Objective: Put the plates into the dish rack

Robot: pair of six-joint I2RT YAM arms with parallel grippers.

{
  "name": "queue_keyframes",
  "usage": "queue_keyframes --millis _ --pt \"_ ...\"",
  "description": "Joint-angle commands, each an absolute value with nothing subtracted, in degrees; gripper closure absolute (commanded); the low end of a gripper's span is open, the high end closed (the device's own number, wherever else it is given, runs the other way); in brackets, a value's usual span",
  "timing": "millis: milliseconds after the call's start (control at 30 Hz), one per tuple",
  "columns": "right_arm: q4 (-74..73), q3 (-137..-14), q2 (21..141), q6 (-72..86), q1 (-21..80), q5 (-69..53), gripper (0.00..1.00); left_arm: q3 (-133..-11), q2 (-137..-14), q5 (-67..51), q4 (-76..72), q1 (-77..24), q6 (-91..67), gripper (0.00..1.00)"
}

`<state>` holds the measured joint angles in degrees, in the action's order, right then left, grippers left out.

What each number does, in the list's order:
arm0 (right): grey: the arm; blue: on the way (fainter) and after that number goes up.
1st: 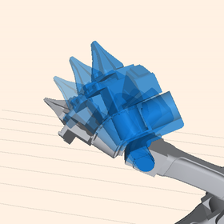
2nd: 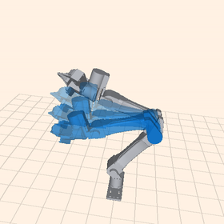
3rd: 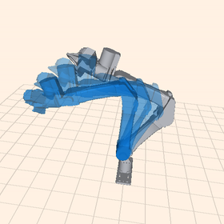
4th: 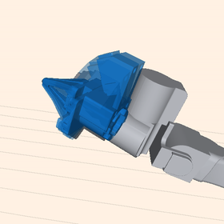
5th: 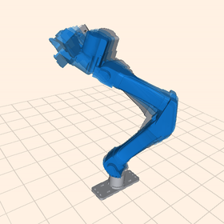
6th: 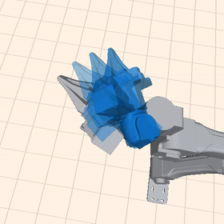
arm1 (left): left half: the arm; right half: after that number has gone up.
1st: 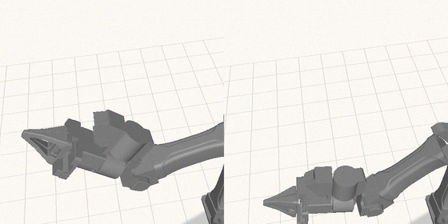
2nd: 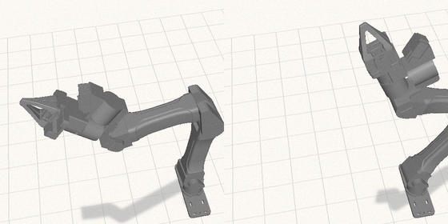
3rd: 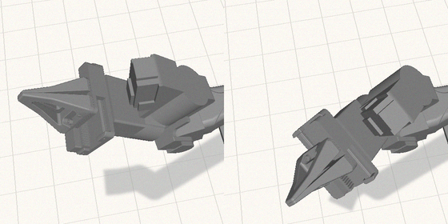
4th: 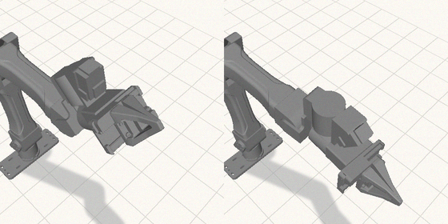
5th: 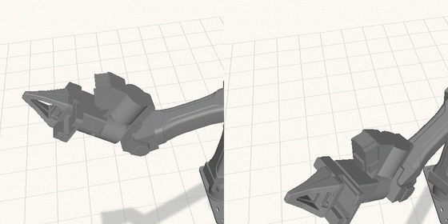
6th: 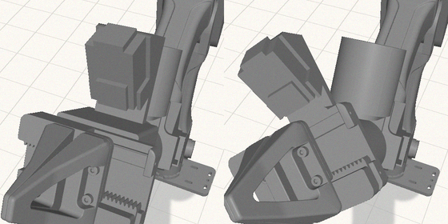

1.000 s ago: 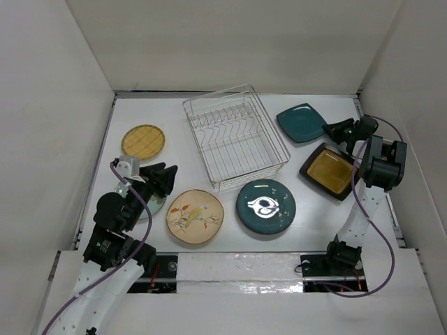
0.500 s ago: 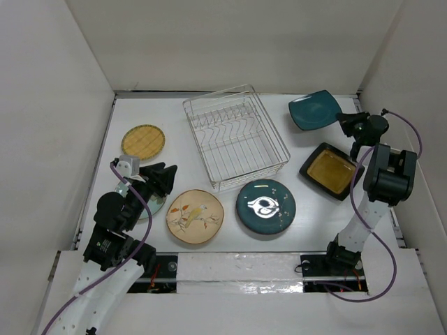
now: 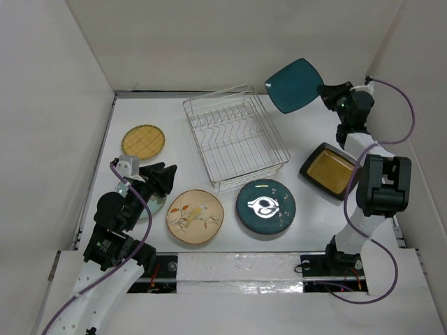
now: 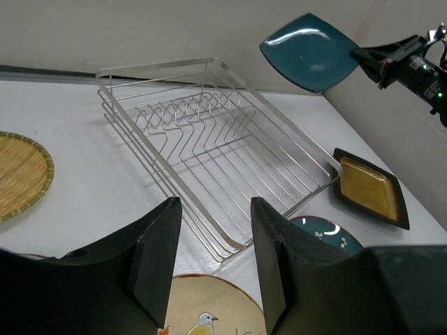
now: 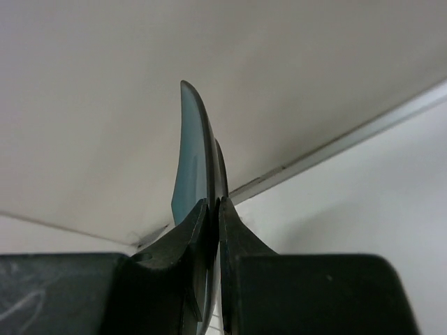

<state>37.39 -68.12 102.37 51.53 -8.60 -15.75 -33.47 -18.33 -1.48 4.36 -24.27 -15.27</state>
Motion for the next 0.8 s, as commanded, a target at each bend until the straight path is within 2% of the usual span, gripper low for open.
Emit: queue_keyframes --millis 0,467,767 --pt "39.92 -76.37 97.29 46.42 -3.45 -11.26 1.0 -34.45 -18.55 -1.41 2.37 -23.99 -14.77 0.59" --pt "23.3 -97.63 105.55 21.55 9.48 2.96 1.0 -34.37 -18.11 -1.14 2.46 -23.99 -14.59 0.59" --pt "21.89 -101.25 109.33 10.91 13.71 8.43 1.0 -34.37 -18.28 -0.7 2.55 -23.99 -14.59 0.59"
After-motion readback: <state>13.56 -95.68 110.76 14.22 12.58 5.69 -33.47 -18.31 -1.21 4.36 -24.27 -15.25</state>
